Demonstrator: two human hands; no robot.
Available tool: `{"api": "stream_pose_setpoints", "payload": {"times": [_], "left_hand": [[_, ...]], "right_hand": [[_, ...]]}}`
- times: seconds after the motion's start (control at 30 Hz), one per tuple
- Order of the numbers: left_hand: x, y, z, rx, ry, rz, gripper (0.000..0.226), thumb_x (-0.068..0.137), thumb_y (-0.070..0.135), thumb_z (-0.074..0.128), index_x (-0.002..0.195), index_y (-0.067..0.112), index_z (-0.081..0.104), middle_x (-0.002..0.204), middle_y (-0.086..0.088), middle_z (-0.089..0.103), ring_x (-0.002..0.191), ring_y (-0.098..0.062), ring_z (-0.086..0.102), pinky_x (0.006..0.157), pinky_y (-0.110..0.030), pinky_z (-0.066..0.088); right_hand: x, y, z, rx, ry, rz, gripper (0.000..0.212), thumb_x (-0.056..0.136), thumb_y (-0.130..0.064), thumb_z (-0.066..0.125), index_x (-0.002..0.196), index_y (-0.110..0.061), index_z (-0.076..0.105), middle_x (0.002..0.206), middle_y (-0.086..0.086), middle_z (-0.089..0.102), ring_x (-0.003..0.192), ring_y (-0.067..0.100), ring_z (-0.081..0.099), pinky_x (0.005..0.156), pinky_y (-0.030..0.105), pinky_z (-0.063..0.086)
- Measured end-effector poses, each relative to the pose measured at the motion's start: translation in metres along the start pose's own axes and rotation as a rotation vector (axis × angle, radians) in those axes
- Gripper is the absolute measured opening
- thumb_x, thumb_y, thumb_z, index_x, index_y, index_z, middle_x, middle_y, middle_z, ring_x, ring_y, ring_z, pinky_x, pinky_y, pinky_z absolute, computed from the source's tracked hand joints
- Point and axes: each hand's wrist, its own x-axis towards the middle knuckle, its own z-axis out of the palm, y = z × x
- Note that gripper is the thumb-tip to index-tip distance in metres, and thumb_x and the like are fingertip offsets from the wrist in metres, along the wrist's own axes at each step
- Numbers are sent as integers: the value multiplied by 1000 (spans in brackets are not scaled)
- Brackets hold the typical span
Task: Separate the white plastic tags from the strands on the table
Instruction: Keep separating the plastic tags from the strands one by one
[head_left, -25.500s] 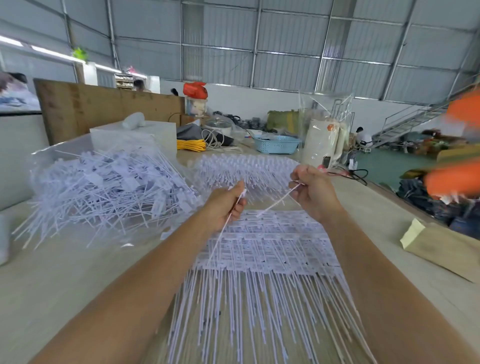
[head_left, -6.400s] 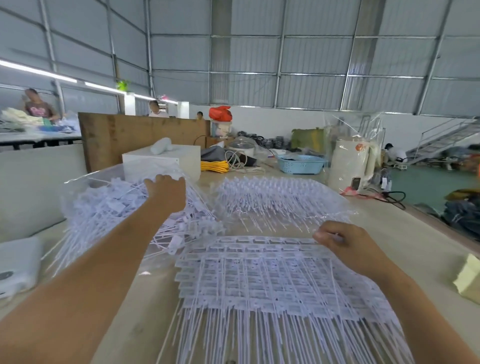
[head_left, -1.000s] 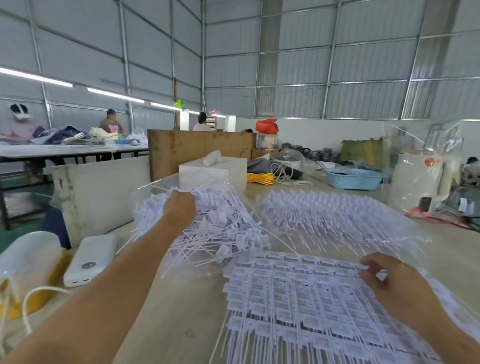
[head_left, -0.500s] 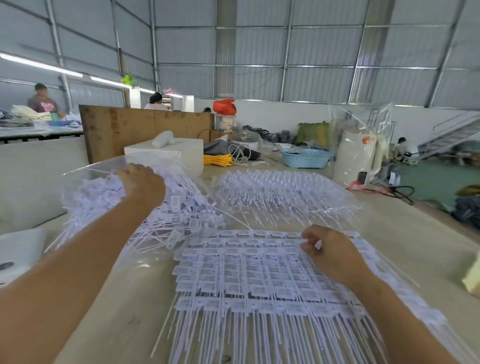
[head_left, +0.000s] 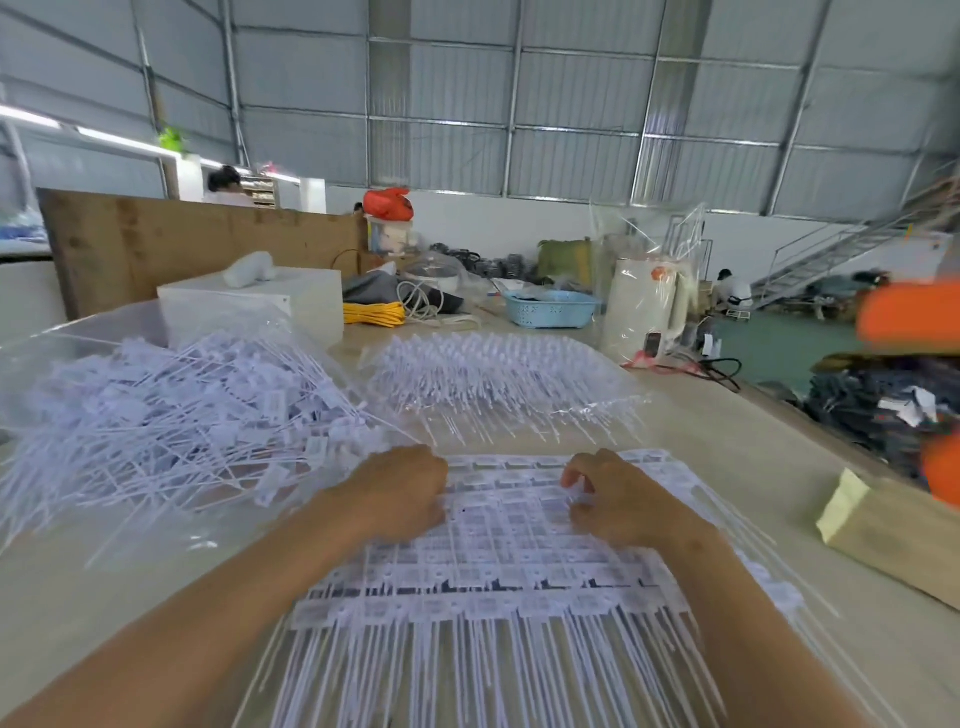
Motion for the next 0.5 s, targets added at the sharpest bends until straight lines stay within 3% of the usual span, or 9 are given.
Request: {"api": "stream_pose_setpoints", "payload": {"times": [0.1,0.2,0.3,0.37,0.43,0.5], "left_hand": [[0,1,7,-29,101,79,18,90,38,56,87,23,47,92,5,42,82,-14,43,72,-30,32],[-1,1,5,-123,219,146,22,89,37,57,85,26,38,82,10,42,73,-10,40,64,-27,31],[-3,6,0,-161,374,198,22,91,33,55,83,26,36,72,8,45,64,-12,43,54,-26,31],[-4,12,-1,-119,471,213,18,90,32,55,85,27,38,71,9,47,65,-14,47,52,-26,31],[-3,17,0,-121,534,244,14,88,34,57,89,29,44,79,10,52,71,-12,51,55,-25,33],[-4,16,3,-170,508,258,20,83,43,62,96,31,52,87,13,56,76,-7,52,59,-25,36]], "right_hand": [[-3,8,-9,-10,-16,117,27,85,-26,59,107,-22,46,89,-5,48,76,15,53,65,27,42],[-5,6,-13,-31,-51,136,26,85,-26,60,107,-20,47,89,-4,50,74,14,52,63,26,42],[-5,-3,-14,-73,209,-28,31,86,-15,54,118,-18,55,116,2,52,105,20,53,88,33,45],[-8,-20,-11,109,296,-205,38,88,-7,50,123,-21,57,124,-2,55,119,17,48,99,32,41],[-13,-39,-3,359,137,-290,34,91,-7,48,118,-22,61,116,-2,62,110,18,56,89,25,45],[-13,-47,5,314,105,-338,26,91,-13,52,111,-21,66,106,0,67,92,20,61,79,32,48]]}}
